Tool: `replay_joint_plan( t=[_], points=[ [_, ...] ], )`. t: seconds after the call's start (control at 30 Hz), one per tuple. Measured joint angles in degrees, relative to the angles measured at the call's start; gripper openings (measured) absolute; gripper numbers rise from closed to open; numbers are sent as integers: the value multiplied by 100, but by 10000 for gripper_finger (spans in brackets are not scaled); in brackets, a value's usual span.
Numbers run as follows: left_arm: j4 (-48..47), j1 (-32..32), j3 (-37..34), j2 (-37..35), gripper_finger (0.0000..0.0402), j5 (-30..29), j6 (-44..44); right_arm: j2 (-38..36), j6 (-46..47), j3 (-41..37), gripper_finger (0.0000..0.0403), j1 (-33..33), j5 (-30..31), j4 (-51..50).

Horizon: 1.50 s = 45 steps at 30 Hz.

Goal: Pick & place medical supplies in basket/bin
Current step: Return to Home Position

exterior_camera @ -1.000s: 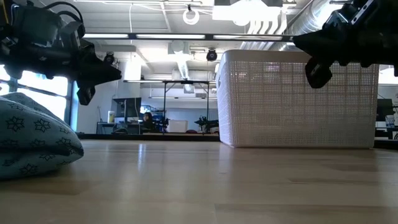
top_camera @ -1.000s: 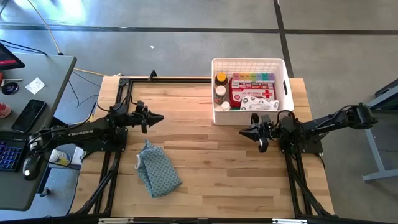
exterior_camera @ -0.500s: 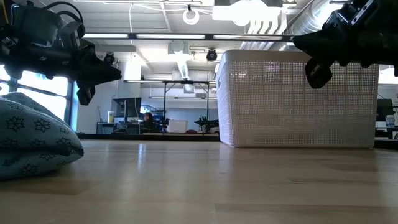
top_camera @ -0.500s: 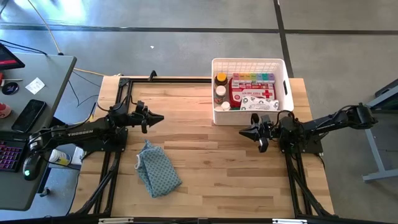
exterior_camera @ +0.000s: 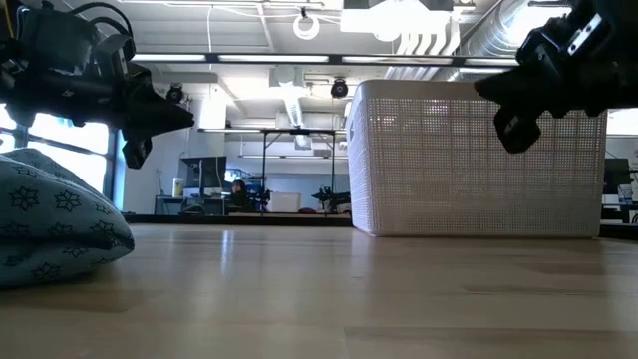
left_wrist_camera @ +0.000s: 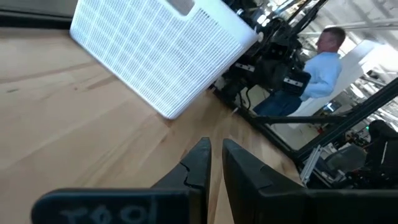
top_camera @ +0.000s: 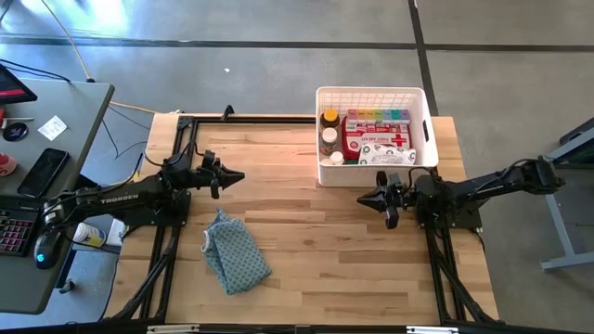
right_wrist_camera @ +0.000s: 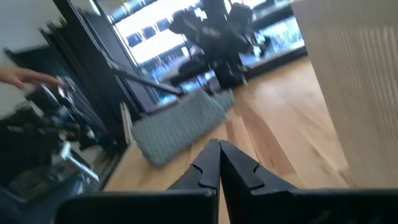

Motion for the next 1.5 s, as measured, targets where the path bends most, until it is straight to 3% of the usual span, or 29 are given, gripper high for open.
replay_joint_plan(
  t=[0.37, 0.87, 1.3, 1.37, 1.5],
  points=[
    [-101, -2, 0, -163, 74, -2, 0, -737, 10, -2, 0, 0, 4, -1740],
    [-1530, -2, 0, -2141, 74, -2, -2, -2301, 6, -4, 0, 0, -29, -3542],
    [-2010, -35, 0, -2552, 74, -32, -8, -3086, 10, -36, 0, 1, -43, -3917],
    [-1975, -141, -2, -2854, 74, -175, -9, -3232, 17, -35, 0, 0, -41, -4046],
    [-2015, -540, -2, -2806, 74, -395, -2, -3433, 26, -35, 0, 0, -40, -4040]
  ],
)
